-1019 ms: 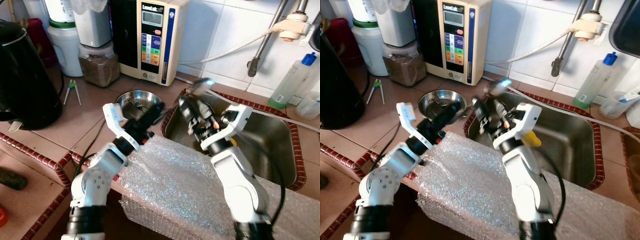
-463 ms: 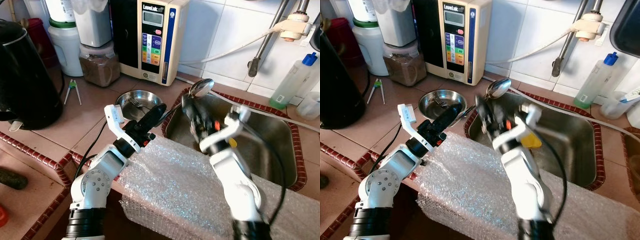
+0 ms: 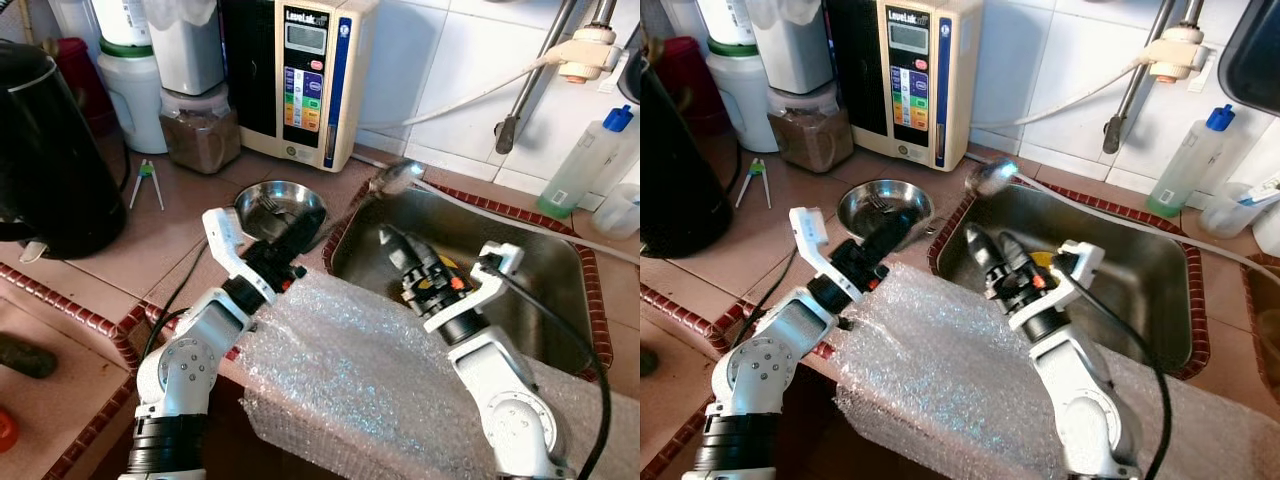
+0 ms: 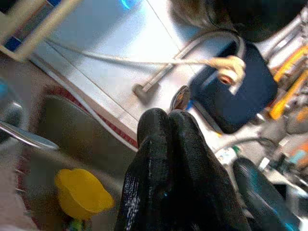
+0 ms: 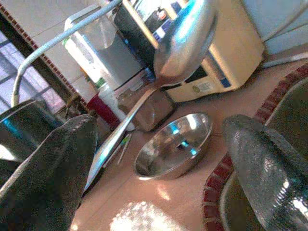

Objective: Kitchen organization

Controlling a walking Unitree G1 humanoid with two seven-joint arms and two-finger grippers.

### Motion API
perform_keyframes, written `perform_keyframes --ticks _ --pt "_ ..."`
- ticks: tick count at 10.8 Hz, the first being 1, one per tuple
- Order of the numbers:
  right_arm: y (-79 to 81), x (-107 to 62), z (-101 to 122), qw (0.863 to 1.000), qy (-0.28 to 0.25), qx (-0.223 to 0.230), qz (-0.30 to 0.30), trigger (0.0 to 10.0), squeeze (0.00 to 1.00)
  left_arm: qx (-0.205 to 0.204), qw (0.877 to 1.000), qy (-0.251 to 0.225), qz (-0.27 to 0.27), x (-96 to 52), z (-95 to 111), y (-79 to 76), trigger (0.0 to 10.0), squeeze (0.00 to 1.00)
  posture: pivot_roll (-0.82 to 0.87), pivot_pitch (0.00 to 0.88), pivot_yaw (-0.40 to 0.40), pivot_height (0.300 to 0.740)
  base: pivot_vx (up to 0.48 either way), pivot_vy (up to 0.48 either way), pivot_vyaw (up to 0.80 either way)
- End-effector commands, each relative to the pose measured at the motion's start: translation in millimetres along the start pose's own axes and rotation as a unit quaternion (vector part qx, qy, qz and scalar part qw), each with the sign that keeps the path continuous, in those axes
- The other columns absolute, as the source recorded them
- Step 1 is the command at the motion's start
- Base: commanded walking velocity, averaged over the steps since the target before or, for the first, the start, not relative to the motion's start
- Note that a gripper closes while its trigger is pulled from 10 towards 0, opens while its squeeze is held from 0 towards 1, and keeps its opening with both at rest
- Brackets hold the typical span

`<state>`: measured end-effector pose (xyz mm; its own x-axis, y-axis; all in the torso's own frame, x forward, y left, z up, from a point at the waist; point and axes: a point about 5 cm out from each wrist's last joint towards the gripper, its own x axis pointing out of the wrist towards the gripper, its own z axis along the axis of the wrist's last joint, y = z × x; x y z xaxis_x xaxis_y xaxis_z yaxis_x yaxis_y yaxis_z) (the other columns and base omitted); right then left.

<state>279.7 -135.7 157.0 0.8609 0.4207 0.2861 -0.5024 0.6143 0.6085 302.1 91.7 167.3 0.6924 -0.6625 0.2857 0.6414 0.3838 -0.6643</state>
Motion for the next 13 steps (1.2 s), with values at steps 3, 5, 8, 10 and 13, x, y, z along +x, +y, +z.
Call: perform_keyframes --ticks 3,5,8,10,13 --pt "-11.2 15.6 18 1.0 -0.02 -0.01 0.003 10.0 0.0 -0.008 0.999 0.028 -0.046 2.1 -6 -13.0 0.0 0.0 0.07 0.0 -0.021 0.74 0.0 0.0 0.0" --pt "-12.3 34.2 11 1.0 -0.014 0.015 0.016 10.0 0.0 -0.014 0.997 0.044 -0.062 -0.1 -10 -18.3 0.0 0.0 0.08 0.0 -0.023 0.74 0.0 0.0 0.0" --pt "-4.8 59.9 -7 0.998 -0.002 0.049 0.037 10.0 0.0 -0.018 0.996 0.052 -0.069 -0.6 -12 -20.9 0.0 0.0 0.08 0.0 -0.026 0.74 0.0 0.0 0.0" --pt "-0.5 71.0 -11 0.997 -0.003 0.069 0.045 0.0 0.0 -0.018 0.996 0.054 -0.07 -0.8 -13 -21.7 0.0 0.0 0.09 0.0 -0.03 0.74 0.0 0.0 0.0" --pt "-0.5 73.9 -18 0.995 0.0 0.087 0.051 0.0 0.0 -0.017 0.996 0.054 -0.069 -1.6 -13 -22.1 0.0 0.0 0.09 0.0 -0.03 0.74 0.0 0.0 0.0"
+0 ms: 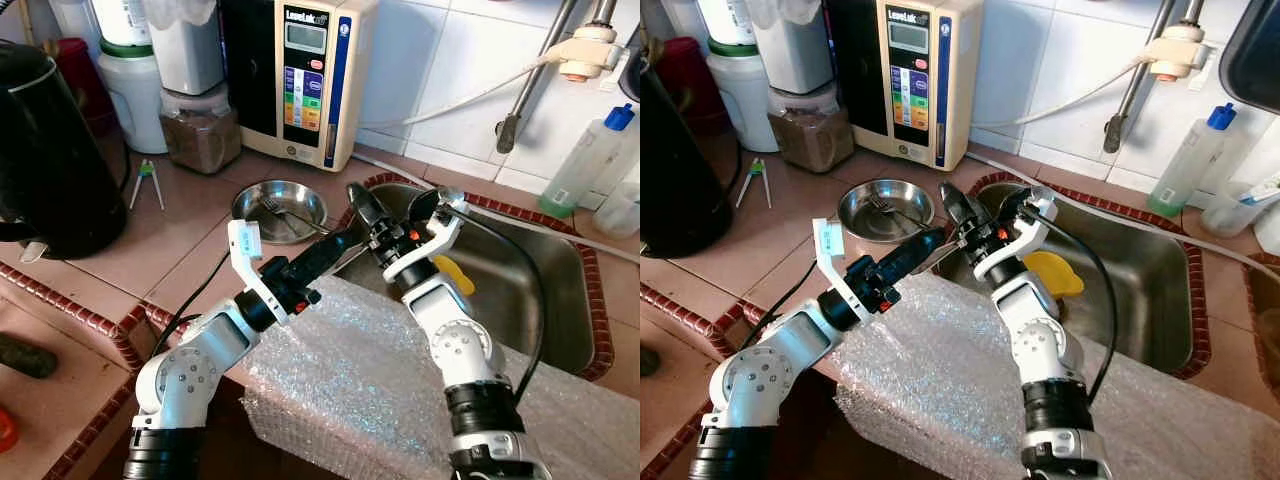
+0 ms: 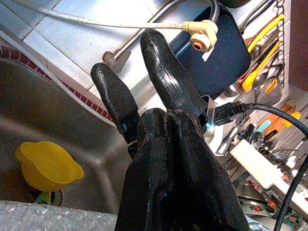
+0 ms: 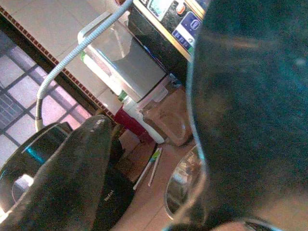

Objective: Kitchen organization

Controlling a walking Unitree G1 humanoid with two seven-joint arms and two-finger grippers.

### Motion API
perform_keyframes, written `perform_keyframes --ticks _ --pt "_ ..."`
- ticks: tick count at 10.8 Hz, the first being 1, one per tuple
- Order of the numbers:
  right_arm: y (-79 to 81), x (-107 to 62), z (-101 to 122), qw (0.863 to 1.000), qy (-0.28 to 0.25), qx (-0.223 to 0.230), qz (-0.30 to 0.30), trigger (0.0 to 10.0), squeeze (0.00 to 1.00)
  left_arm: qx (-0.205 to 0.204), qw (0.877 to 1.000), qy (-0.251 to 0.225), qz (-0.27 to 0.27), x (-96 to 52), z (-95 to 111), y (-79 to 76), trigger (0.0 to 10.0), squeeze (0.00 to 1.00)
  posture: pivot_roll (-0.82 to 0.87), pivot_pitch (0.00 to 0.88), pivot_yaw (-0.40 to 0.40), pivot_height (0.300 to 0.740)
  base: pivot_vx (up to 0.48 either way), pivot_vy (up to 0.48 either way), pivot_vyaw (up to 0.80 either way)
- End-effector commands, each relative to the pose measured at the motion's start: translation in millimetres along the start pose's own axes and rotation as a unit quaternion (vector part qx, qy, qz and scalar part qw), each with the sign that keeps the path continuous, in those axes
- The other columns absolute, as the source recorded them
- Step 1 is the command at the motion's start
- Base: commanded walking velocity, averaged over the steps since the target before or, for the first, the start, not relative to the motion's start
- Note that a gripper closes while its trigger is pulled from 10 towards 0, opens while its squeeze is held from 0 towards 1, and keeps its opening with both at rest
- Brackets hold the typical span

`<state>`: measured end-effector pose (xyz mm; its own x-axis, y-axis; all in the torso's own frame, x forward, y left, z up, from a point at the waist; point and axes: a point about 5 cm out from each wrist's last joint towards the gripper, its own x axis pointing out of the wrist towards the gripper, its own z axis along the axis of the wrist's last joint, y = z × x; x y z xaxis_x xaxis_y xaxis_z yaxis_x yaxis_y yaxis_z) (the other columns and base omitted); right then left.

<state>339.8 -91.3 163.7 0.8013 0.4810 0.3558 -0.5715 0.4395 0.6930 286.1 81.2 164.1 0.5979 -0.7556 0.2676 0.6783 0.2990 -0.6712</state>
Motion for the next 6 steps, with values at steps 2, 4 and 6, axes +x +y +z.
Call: perform_keyframes --ticks 2,4,6 --pt "-4.2 -3.6 0.9 1.0 -0.007 0.002 -0.01 0.0 0.0 0.004 1.0 0.001 -0.025 4.0 1.3 -9.0 0.0 0.0 0.09 0.0 -0.03 0.74 0.0 0.0 0.0" --pt "-7.2 -8.9 2.0 1.0 -0.013 0.002 -0.019 0.0 0.0 0.005 1.0 0.001 -0.023 3.6 1.0 -8.5 0.0 0.0 0.09 0.0 -0.032 0.74 0.0 0.0 0.0" --pt "-7.9 -9.6 5.3 1.0 -0.019 -0.001 -0.021 0.0 0.0 0.004 1.0 0.001 -0.022 3.6 0.6 -8.1 0.0 0.0 0.09 0.0 -0.034 0.74 0.0 0.0 0.0"
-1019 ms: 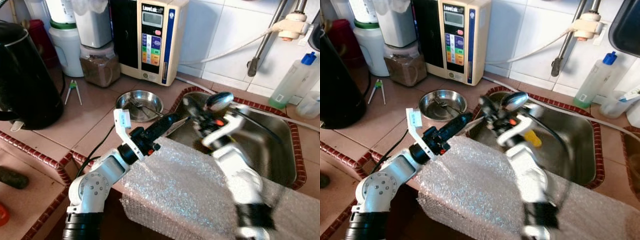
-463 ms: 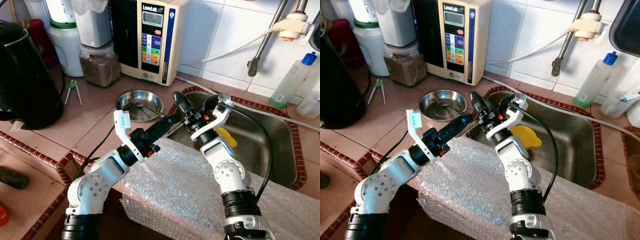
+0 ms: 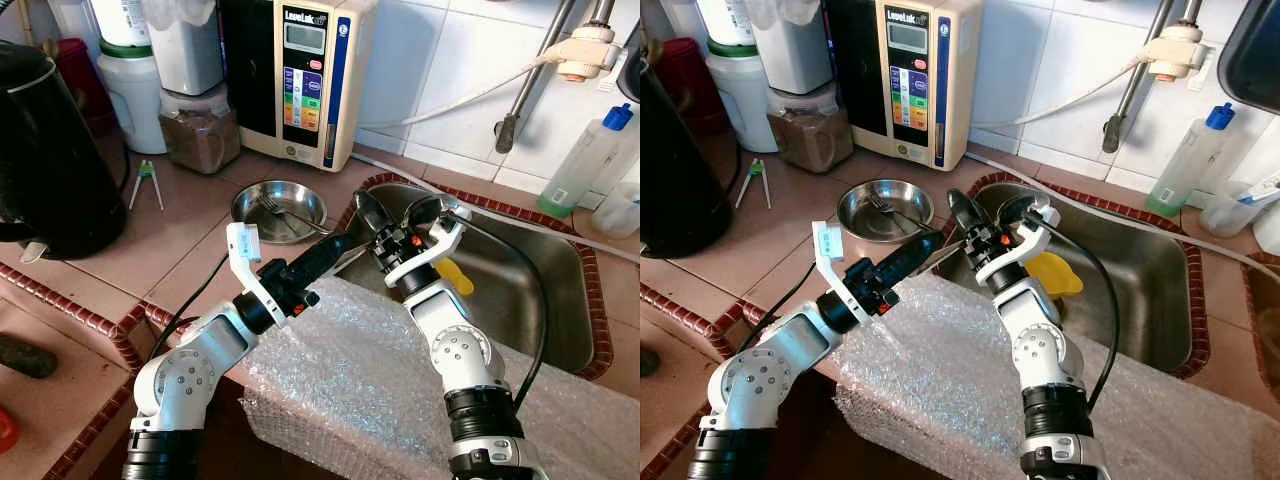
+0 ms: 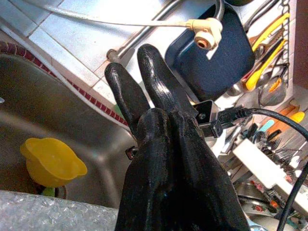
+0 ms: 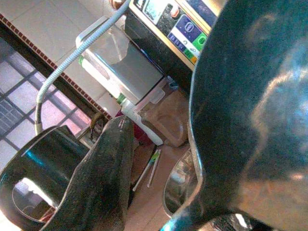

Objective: Kitchen organization

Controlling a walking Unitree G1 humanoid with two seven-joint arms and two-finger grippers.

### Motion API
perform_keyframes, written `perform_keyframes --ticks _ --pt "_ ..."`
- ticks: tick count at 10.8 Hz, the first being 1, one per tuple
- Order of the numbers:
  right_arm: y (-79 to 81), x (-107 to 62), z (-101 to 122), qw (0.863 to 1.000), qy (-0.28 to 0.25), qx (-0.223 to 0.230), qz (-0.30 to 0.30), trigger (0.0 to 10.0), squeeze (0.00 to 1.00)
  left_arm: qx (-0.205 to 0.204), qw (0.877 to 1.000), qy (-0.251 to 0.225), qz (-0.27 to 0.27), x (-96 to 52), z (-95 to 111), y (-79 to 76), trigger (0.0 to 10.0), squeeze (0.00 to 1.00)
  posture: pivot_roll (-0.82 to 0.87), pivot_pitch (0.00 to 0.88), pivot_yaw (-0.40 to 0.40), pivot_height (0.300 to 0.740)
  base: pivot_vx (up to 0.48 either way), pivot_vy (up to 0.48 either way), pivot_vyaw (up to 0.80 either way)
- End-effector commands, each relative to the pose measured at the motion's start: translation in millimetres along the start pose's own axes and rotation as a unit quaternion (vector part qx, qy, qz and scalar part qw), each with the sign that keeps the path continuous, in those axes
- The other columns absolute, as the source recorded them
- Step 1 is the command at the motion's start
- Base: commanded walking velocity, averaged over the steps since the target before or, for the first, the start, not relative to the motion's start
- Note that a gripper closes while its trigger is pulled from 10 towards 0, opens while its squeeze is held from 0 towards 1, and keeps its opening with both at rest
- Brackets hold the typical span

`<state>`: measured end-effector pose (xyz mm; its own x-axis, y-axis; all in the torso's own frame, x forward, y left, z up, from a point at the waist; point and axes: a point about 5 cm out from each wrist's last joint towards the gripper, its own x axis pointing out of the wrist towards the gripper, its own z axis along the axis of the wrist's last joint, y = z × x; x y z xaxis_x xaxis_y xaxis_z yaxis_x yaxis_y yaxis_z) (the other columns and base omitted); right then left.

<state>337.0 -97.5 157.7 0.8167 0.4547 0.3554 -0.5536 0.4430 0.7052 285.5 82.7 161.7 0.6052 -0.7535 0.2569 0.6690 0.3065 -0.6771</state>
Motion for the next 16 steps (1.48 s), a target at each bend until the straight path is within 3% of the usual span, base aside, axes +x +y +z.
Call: perform_keyframes --ticks 1,10,12,13,15,16 --pt "-2.3 -1.8 6 1.0 -0.009 -0.007 -0.01 0.0 0.0 0.007 1.0 -0.001 -0.028 5.8 1 -9.8 0.0 0.0 0.09 0.0 -0.035 0.74 0.0 0.0 0.0" --pt "-3.6 -2.6 13 0.999 -0.024 -0.021 -0.018 0.0 0.0 0.017 1.0 0.005 -0.019 4.0 3 -5.7 0.0 0.0 0.09 0.0 -0.023 0.74 0.0 0.0 0.0" --pt "-4.6 -2.6 15 0.999 -0.026 -0.038 -0.026 0.0 0.0 0.037 0.999 0.012 -0.005 4.1 2 -3.2 0.2 0.0 0.09 0.0 -0.023 0.74 0.0 0.0 0.0" --pt "-5.5 -0.7 17 0.997 -0.024 -0.065 -0.04 0.0 0.0 0.067 0.997 0.005 0.028 4.3 5 3.0 10.0 1.0 0.09 0.0 -0.023 0.74 0.0 0.0 0.0" --pt "-10.1 1.3 27 0.991 -0.043 -0.104 -0.078 0.0 0.0 0.105 0.993 0.005 0.062 2.5 7 11.6 10.0 1.0 0.09 0.0 -0.024 0.74 0.0 0.0 0.0" --pt "-10.1 1.3 27 0.991 -0.043 -0.104 -0.078 0.0 0.0 0.105 0.993 0.005 0.062 2.5 7 11.6 10.0 1.0 0.09 0.0 -0.024 0.74 0.0 0.0 0.0"
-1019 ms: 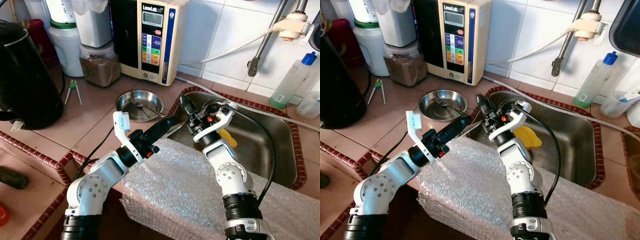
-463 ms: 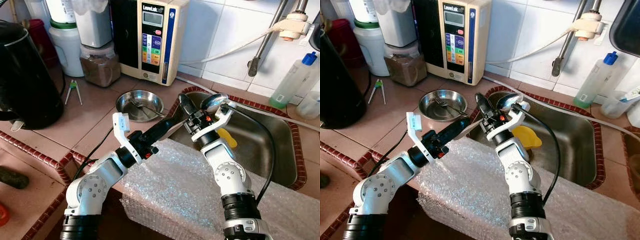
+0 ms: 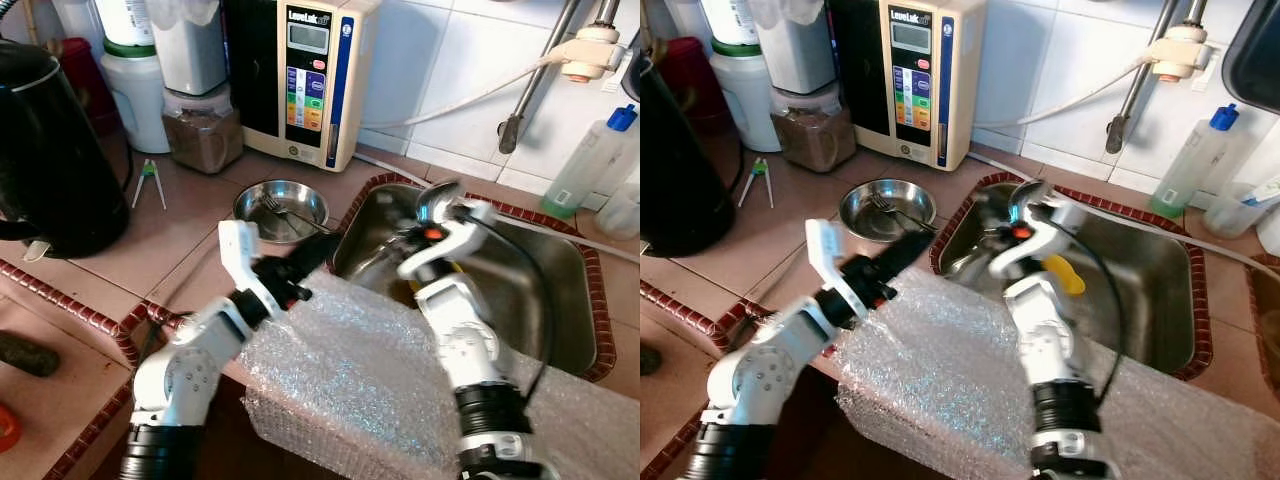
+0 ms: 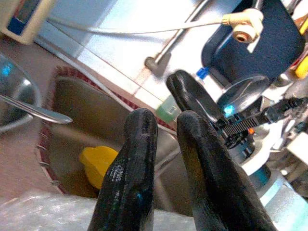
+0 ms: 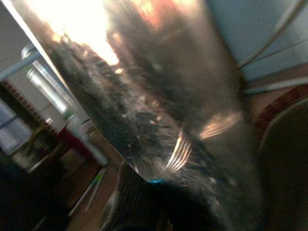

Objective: Kitchen organization

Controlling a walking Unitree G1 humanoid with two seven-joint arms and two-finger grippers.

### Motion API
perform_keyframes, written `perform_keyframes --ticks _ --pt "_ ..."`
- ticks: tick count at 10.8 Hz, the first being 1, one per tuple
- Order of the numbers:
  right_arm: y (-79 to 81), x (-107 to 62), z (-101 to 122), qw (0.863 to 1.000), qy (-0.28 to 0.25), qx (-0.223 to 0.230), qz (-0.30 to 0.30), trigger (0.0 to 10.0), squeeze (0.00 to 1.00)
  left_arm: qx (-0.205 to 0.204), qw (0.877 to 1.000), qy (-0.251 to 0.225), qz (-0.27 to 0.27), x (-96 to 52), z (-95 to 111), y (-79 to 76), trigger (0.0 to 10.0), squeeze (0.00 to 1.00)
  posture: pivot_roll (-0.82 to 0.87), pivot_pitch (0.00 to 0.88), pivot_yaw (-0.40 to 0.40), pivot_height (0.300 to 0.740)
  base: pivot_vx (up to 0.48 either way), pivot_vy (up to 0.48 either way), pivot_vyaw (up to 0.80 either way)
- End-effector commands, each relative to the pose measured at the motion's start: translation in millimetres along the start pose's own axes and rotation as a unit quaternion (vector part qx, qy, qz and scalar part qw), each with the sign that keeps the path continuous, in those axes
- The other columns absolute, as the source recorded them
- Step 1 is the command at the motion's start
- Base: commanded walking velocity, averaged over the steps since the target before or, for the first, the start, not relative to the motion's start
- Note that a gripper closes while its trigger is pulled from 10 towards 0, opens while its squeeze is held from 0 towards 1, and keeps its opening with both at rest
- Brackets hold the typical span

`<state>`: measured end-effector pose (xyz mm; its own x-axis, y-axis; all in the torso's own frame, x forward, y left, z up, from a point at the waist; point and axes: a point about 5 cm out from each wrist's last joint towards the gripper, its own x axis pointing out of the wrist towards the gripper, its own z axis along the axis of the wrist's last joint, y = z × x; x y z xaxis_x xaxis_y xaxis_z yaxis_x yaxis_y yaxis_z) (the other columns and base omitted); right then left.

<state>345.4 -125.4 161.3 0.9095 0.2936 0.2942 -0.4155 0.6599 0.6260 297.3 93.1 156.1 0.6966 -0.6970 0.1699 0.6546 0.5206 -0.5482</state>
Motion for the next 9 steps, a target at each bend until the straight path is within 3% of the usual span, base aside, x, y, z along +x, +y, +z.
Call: perform_keyframes --ticks 1,3,4,5,7,9 --pt "-0.8 5.5 10 0.999 -0.01 -0.032 -0.01 0.0 0.0 0.025 1.0 0.008 0.002 3.7 -1 -1.4 10.0 1.0 0.09 0.0 -0.029 0.74 0.0 0.0 0.0" --pt "-24.0 -1.0 31 0.991 -0.01 -0.122 -0.052 0.0 0.0 0.091 0.994 0.055 -0.012 -1.4 -13 1.1 10.0 1.0 0.09 0.0 -0.03 0.74 0.0 0.0 0.0" --pt "-34.7 -6.3 39 0.987 -0.011 -0.144 -0.066 0.0 0.0 0.103 0.992 0.068 -0.02 -3.2 -15 1.1 10.0 1.0 0.09 0.0 -0.031 0.74 0.0 0.0 0.0" --pt "-49.5 -14.7 48 0.976 0.004 -0.197 -0.088 0.0 0.0 0.134 0.986 0.096 -0.031 -6.2 -22 1.0 10.0 1.0 0.09 0.0 -0.03 0.74 0.0 0.0 0.0" --pt "-84.0 -36.5 52 0.937 0.063 -0.307 -0.156 0.0 0.0 0.165 0.976 0.13 -0.048 -9.9 -30 1.5 10.0 1.0 0.09 0.0 -0.028 0.74 0.0 0.0 0.0" --pt "-110.6 -60.1 49 0.916 0.101 -0.331 -0.2 0.0 0.0 0.187 0.968 0.152 -0.07 -12.7 -35 1.4 10.0 1.0 0.09 0.0 -0.027 0.74 0.0 0.0 0.0"
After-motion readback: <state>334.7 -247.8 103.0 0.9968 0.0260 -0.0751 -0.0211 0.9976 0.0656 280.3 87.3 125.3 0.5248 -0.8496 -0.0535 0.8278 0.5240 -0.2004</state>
